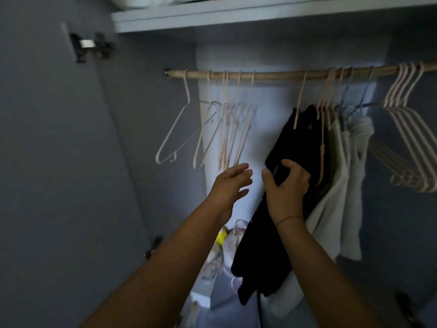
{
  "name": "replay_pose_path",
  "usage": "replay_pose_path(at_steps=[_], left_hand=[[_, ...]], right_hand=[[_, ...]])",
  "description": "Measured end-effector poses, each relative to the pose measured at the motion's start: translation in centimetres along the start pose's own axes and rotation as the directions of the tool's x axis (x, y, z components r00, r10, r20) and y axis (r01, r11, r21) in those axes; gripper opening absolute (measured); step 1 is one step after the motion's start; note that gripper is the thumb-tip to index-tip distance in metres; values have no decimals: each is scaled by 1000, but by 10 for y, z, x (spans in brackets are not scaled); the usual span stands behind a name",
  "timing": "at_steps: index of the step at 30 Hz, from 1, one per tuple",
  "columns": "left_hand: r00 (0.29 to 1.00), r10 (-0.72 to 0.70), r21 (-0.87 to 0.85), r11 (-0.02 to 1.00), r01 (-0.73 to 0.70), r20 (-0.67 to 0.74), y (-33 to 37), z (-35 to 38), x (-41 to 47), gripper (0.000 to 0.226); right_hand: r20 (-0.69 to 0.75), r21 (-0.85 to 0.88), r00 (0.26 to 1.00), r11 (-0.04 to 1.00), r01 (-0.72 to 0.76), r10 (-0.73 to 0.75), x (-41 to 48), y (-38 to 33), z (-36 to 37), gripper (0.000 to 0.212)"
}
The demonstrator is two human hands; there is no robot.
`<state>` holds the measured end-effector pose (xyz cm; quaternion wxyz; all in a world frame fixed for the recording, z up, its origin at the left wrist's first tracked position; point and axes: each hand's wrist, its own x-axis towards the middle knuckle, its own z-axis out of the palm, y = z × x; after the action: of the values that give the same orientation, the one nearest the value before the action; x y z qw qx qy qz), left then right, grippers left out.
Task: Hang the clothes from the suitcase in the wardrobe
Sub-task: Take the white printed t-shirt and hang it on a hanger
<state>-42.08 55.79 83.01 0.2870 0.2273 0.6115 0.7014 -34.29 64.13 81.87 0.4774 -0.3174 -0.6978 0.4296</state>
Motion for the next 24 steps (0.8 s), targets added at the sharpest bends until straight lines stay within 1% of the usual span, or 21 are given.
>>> replay_pose_path(at_steps=[4,7,9,11,14,16,17,20,24], left_hand=[[993,-23,6,1000,24,-115,-29,-54,-88,34],[969,-35,16,999,40,-243,-58,-99,-165,37],[942,-53,27,997,66,-330,-78,-130,-217,40],[911,-88,25,994,107,-403,-99,-159,-269,43],[847,-143,-12,987,159,-511,-131,-199,-341,43],[789,-167,-30,982,185,-591,-153,-225,-386,42],[759,-178,-38,979,199,-626,-164,-236,-408,41],[637,-229,-95,967,237,-736,-205,-264,-471,39],[460,-338,-234,934,269,-821,-275,-288,-546,42]], right_hand=[[180,16,983,999,-40,37,-82,-7,10,57],[310,44,949,997,-68,51,-156,-9,15,60],[397,62,916,994,-86,54,-207,-8,17,63],[482,69,874,992,-103,57,-257,-7,20,70],[612,64,787,987,-144,76,-327,0,27,79],[698,65,711,981,-180,85,-370,7,31,81],[746,54,660,979,-194,90,-392,13,33,78],[879,-14,462,975,-222,118,-455,32,41,67],[957,-159,202,958,-238,208,-535,77,51,55]])
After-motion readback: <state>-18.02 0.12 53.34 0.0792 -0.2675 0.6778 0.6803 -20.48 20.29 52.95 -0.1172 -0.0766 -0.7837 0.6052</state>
